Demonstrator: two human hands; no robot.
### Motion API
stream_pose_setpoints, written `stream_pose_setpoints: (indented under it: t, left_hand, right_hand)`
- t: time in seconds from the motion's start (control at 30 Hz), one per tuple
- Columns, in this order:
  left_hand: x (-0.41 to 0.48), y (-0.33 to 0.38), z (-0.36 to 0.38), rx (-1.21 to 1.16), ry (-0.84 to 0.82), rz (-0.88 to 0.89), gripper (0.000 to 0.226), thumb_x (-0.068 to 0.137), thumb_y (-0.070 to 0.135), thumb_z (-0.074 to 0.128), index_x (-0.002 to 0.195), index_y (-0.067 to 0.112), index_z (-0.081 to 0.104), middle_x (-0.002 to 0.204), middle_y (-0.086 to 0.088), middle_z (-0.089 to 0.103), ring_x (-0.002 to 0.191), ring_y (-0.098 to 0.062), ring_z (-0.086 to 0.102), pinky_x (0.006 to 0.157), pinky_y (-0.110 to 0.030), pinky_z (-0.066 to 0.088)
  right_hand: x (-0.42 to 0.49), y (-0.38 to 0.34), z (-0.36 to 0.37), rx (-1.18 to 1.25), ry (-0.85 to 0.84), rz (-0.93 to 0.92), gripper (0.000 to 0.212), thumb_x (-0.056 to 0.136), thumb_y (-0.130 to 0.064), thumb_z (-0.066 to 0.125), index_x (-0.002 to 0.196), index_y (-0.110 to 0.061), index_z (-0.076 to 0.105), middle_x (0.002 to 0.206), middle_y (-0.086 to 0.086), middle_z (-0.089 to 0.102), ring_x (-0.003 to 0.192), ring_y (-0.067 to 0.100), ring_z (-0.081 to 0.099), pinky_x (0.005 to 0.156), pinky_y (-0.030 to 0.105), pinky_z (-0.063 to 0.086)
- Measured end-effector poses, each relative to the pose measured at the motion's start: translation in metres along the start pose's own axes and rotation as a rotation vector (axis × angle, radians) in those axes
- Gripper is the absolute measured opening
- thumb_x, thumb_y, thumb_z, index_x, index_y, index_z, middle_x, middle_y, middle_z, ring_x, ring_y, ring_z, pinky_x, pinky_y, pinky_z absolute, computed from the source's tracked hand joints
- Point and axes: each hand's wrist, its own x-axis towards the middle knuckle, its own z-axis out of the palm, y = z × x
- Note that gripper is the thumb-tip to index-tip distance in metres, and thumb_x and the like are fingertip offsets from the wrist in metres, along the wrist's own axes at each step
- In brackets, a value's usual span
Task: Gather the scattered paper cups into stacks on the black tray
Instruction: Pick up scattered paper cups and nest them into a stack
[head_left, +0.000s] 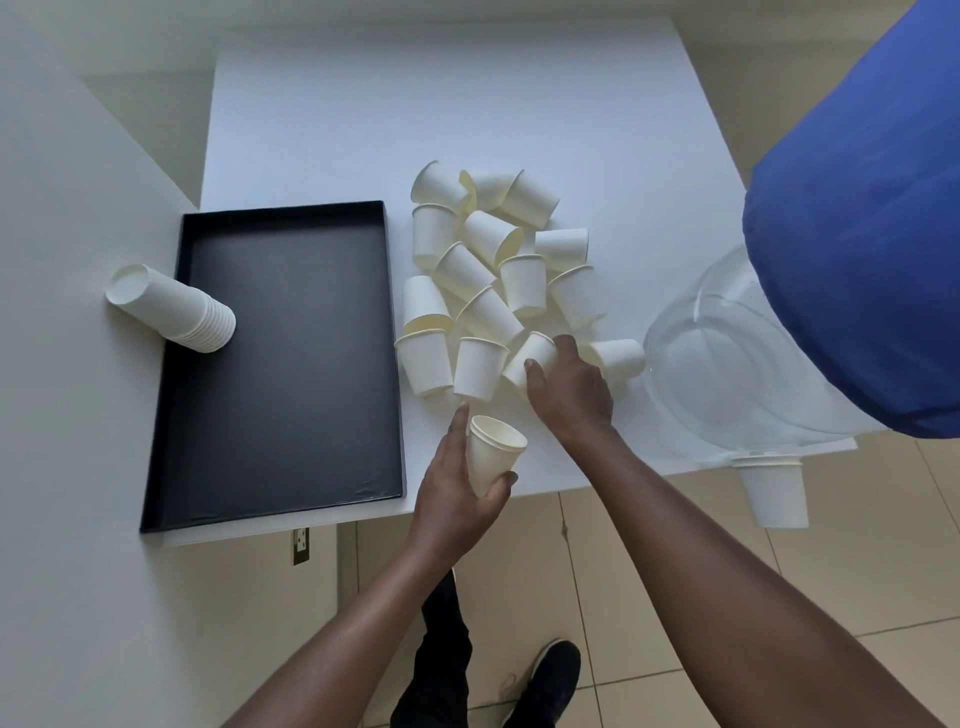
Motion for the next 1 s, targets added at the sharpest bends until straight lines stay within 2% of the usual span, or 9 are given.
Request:
stream_pose_setpoints:
  t: [0.1, 0.27, 0.33, 0.47, 0.67, 0.77, 0.87, 0.93, 1.0]
  left_hand:
    - [0.003, -0.004, -0.002, 0.017, 0.006, -0.003, 0.1, 0.085, 0.037, 0.077, 0.162, 0.033, 0.014, 0.152, 0.004, 0.046, 0.125, -0.017, 0.053, 0.092, -0.022, 0.04]
    - [0.007, -0.004, 0.003, 0.023, -0.012, -0.022, 0.1, 0.086, 0.038, 0.075, 0.163, 0.031, 0.012, 0.153, 0.003, 0.043, 0.127, -0.018, 0.051, 0.094, -0.023, 0.039]
    - [0.01, -0.004, 0.007, 0.037, -0.015, -0.022, 0.1, 0.086, 0.038, 0.075, 0.163, 0.029, 0.012, 0.154, 0.003, 0.043, 0.128, -0.019, 0.051, 0.094, -0.023, 0.039]
    - [0.011, 0.001, 0.012, 0.035, -0.015, -0.032, 0.102, 0.086, 0.04, 0.075, 0.163, 0.029, 0.009, 0.152, 0.0, 0.046, 0.123, -0.021, 0.054, 0.091, -0.028, 0.046]
    - [0.008, 0.013, 0.015, -0.042, -0.001, 0.012, 0.103, 0.084, 0.038, 0.077, 0.161, 0.037, 0.009, 0.148, 0.003, 0.051, 0.122, -0.019, 0.058, 0.091, -0.029, 0.049]
    - [0.004, 0.015, 0.015, -0.081, 0.009, 0.041, 0.102, 0.085, 0.039, 0.077, 0.16, 0.043, 0.008, 0.143, 0.005, 0.056, 0.119, -0.016, 0.06, 0.091, -0.028, 0.052]
    - [0.003, 0.015, 0.012, -0.122, 0.019, 0.071, 0.107, 0.085, 0.046, 0.076, 0.158, 0.051, -0.001, 0.133, 0.005, 0.063, 0.107, -0.016, 0.066, 0.084, -0.032, 0.058]
    - [0.003, 0.014, 0.009, -0.153, 0.016, 0.076, 0.102, 0.083, 0.049, 0.076, 0.157, 0.056, 0.005, 0.131, 0.009, 0.064, 0.102, -0.014, 0.067, 0.08, -0.032, 0.06]
    - [0.005, 0.01, 0.008, -0.156, 0.021, 0.067, 0.096, 0.079, 0.045, 0.079, 0.153, 0.055, 0.019, 0.128, 0.012, 0.063, 0.102, -0.014, 0.066, 0.08, -0.031, 0.059]
  right_hand:
    - [0.003, 0.002, -0.002, 0.022, 0.004, -0.013, 0.037, 0.098, -0.043, 0.053, 0.122, -0.014, 0.052, 0.112, 0.015, 0.069, 0.104, 0.039, 0.062, 0.074, 0.037, 0.039]
    - [-0.002, 0.018, -0.015, 0.174, -0.045, -0.044, 0.031, 0.099, -0.046, 0.053, 0.096, -0.015, 0.059, 0.094, 0.004, 0.069, 0.091, 0.03, 0.065, 0.076, 0.039, 0.051]
    - [-0.009, 0.022, -0.018, 0.25, -0.045, -0.091, 0.03, 0.099, -0.046, 0.055, 0.092, -0.017, 0.059, 0.091, 0.0, 0.07, 0.085, 0.022, 0.066, 0.072, 0.034, 0.05]
    - [-0.033, 0.028, -0.025, 0.282, -0.016, -0.252, 0.024, 0.1, -0.042, 0.057, 0.086, -0.022, 0.057, 0.081, -0.011, 0.066, 0.077, -0.001, 0.064, 0.061, 0.014, 0.042]
    - [-0.068, 0.043, -0.026, 0.101, -0.144, -0.529, 0.017, 0.101, -0.038, 0.056, 0.1, -0.022, 0.062, 0.097, -0.009, 0.062, 0.087, 0.011, 0.056, 0.073, 0.038, 0.052]
    - [-0.071, 0.042, -0.035, -0.017, -0.196, -0.562, 0.025, 0.101, -0.044, 0.053, 0.113, -0.026, 0.064, 0.111, -0.01, 0.062, 0.101, 0.013, 0.056, 0.077, 0.036, 0.052]
    - [-0.068, 0.038, -0.048, -0.167, -0.307, -0.588, 0.037, 0.098, -0.054, 0.05, 0.13, -0.036, 0.054, 0.125, -0.013, 0.06, 0.11, 0.011, 0.055, 0.081, 0.035, 0.051]
    - [-0.067, 0.036, -0.055, -0.168, -0.375, -0.582, 0.049, 0.097, -0.058, 0.05, 0.142, -0.043, 0.042, 0.131, -0.013, 0.058, 0.114, 0.01, 0.056, 0.086, 0.036, 0.052]
    - [-0.063, 0.034, -0.061, -0.051, -0.302, -0.56, 0.056, 0.097, -0.053, 0.053, 0.149, -0.042, 0.036, 0.133, -0.01, 0.058, 0.116, 0.012, 0.057, 0.088, 0.038, 0.053]
